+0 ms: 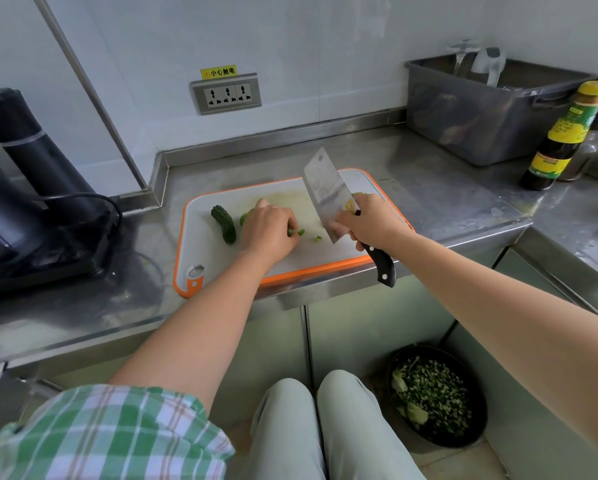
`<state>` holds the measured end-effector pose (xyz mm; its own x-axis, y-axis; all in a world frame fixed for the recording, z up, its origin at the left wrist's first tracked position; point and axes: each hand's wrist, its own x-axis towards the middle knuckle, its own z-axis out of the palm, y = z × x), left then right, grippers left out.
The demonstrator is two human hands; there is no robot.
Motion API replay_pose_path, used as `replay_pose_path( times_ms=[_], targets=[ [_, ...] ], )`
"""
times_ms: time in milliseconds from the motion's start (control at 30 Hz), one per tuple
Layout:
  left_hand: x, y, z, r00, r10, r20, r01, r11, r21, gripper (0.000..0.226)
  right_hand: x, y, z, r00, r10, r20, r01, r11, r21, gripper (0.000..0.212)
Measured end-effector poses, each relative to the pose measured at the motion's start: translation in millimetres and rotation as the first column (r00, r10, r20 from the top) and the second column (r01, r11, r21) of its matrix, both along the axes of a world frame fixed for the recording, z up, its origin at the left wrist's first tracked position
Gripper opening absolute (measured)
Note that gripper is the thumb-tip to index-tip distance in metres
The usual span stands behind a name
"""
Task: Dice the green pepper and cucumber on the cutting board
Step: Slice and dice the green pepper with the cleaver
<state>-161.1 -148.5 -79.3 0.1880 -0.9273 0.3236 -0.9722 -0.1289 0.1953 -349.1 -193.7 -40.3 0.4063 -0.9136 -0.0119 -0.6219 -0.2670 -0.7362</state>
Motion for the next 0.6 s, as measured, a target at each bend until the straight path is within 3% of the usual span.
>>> replay_pose_path(
  times_ms=[100,167,200,267,300,333,467,600],
  targets=[
    [0,-1,0,0.993,0.035,-0.115,-0.046,0.994,-0.097,0.021,2,5,2,0.987,-0.029,-0.159,-0.010,0.971,-0.240,0.010],
    [-4,-2,5,0.932,0.078,-0.354,-0.150,0.972,-0.180,0.019,3,7,4,0.960,-0.089,-0.264,-0.028,0.912,-0.409,0.009],
    [-8,-2,10,0.850,0.086,-0.519,-0.201,0.965,-0.169,0.026,4,8,4,0.946,-0.112,-0.304,-0.045,0.883,-0.466,0.015],
    [-22,-2,25,0.546,0.097,-0.832,-0.227,0.973,-0.036,0.047,7,9,2,0.906,-0.140,-0.399,-0.114,0.828,-0.549,0.031],
    [-28,-2,30,0.401,0.105,-0.910,-0.208,0.978,0.021,0.052,8,9,-1,0.889,-0.136,-0.437,-0.160,0.802,-0.576,0.034],
    [-34,-3,33,0.316,0.101,-0.943,-0.190,0.981,0.041,0.049,10,10,-4,0.881,-0.123,-0.457,-0.198,0.781,-0.592,0.035],
    [-45,-6,33,0.247,0.076,-0.966,-0.259,0.966,0.010,0.020,10,10,-10,0.905,0.055,-0.421,-0.291,0.802,-0.521,0.035],
    [-40,-5,32,0.175,0.070,-0.982,-0.284,0.959,0.018,0.022,1,5,-7,0.983,0.147,-0.110,-0.178,0.912,-0.370,0.045]
  ],
)
